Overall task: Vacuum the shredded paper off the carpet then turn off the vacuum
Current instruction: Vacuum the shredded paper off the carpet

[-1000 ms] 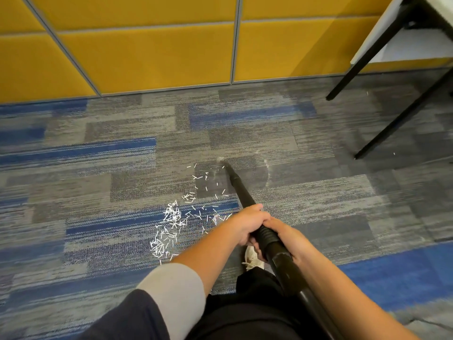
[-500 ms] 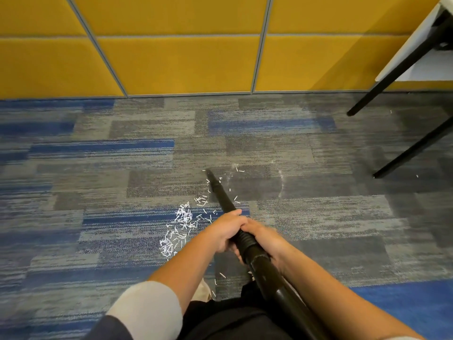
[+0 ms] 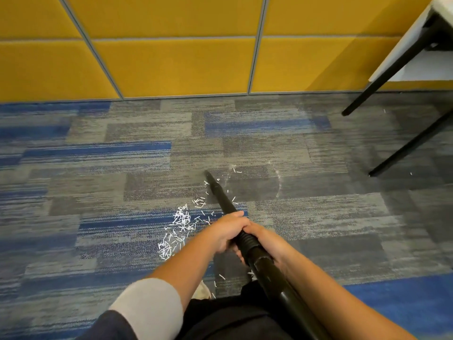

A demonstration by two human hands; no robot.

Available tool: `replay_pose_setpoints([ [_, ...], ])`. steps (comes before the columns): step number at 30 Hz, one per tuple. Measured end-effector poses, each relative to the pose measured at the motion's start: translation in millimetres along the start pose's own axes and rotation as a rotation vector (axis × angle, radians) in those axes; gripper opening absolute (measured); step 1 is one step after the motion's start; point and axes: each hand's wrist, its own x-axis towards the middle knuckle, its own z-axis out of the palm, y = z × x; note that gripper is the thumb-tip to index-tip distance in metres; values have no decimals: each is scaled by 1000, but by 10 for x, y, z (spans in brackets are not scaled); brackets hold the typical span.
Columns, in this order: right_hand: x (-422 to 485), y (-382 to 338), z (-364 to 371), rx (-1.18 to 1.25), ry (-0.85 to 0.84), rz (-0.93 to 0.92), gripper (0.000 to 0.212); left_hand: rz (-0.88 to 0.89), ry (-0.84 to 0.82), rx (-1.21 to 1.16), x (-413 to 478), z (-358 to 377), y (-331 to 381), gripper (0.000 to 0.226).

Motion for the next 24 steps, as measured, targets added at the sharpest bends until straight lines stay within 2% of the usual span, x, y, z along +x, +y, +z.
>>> replay_pose_setpoints([
  [4,-73,19,-214,43,61,-40,23,-12,-76,36,56,258,71,37],
  [7,-120,41,-362,87,93,-56,22,-17,-124,74,90,437,91,50],
  [11,-192,77,-492,148,121,-79,23,-32,-175,111,89,591,118,20],
  [12,-212,76,-499,154,122,-87,24,-32,-176,119,104,607,112,23],
  [15,-232,88,-511,163,125,-92,22,-31,-183,134,153,625,77,56],
  [17,-215,97,-493,150,127,-92,20,-28,-181,132,127,606,66,58],
  [21,-194,107,-428,129,125,-97,22,-23,-178,81,105,534,42,38],
  [24,-212,106,-405,135,109,-83,21,-27,-157,75,138,502,14,55],
])
